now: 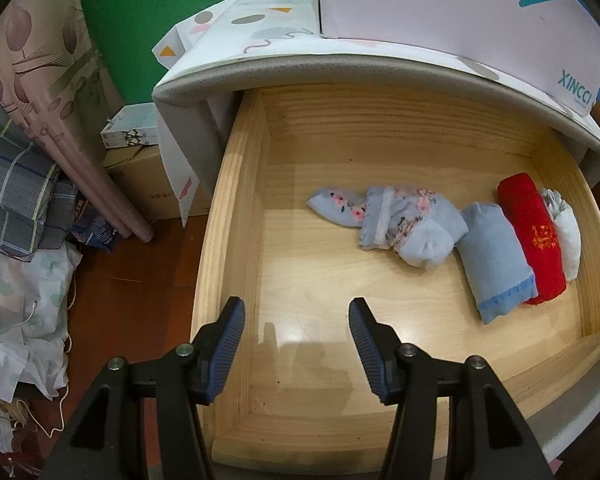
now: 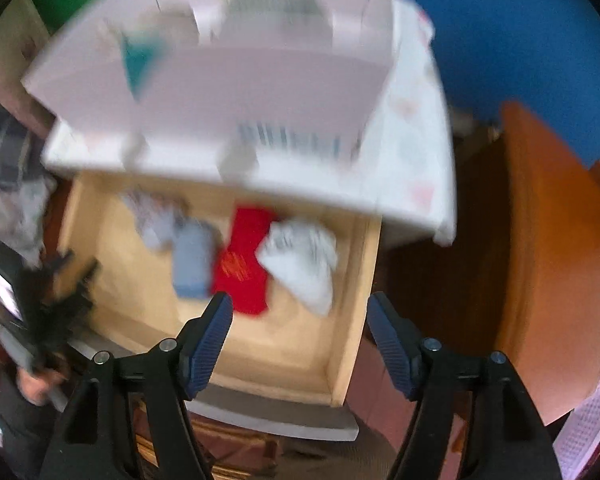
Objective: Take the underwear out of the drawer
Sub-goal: 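Reach the right tool into the drawer and grasp the pale blue crumpled garment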
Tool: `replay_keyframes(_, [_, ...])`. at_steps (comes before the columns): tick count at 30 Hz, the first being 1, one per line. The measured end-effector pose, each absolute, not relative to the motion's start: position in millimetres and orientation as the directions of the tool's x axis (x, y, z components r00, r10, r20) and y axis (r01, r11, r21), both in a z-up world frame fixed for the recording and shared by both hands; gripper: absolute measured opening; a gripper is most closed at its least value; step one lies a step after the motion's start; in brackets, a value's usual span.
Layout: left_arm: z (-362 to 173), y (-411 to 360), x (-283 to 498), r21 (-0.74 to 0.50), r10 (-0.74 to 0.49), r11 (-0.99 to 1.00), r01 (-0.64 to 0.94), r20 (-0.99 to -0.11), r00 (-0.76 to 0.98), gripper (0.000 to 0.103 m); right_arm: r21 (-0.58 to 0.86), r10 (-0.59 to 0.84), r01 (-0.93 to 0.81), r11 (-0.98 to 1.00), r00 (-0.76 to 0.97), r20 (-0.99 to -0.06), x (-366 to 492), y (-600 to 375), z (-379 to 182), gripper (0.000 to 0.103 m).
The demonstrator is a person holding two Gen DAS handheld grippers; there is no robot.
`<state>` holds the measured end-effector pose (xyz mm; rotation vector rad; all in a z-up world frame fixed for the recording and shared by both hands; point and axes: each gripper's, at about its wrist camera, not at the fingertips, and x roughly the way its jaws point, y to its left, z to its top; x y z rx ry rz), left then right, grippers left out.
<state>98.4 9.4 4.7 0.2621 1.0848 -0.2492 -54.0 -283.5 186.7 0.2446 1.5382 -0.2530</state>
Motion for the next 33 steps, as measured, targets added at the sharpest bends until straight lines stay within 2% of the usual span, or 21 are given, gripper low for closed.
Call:
replay_keyframes(4, [4, 9, 98, 0.091, -0.068, 0.941, 0.327, -0.893, 0.444, 0.055, -0.017, 0.001, 0.293, 0.956, -0.063, -0.998, -66, -278, 133, 0.065])
replay_keyframes(8, [4, 9, 98, 0.087, -0.072, 0.94, 0.329, -0.894, 0.442, 0.055, -0.039, -0.016, 0.278, 0.96, -0.083, -0.996, -63, -277, 102, 0.065])
replay_keyframes(21, [4, 9, 99, 0.086, -0.072, 0.941, 0.327, -0.894, 0.441, 0.055, -0.076, -0.055, 0.23, 0.97, -0.095, -0.994, -34, -279, 55, 0.065])
replay_keyframes(24, [4, 9, 99, 0.083, -0.073, 0.942, 0.325, -0.895, 0.44, 0.055, -0.068, -0.044, 0.243, 0.968, -0.102, -0.994, -34, -284, 46, 0.061])
replay_keyframes(30, [4, 10, 100, 0.082, -0.074, 0.942, 0.326, -0.895, 0.44, 0.055, -0.064, -0.035, 0.259, 0.964, -0.114, -0.993, -30, -292, 30, 0.06])
replay_keyframes(33, [4, 10, 100, 0.084, -0.072, 0.942, 0.324, -0.895, 0.441, 0.055, -0.054, -0.024, 0.274, 0.96, -0.111, -0.994, -32, -294, 27, 0.053])
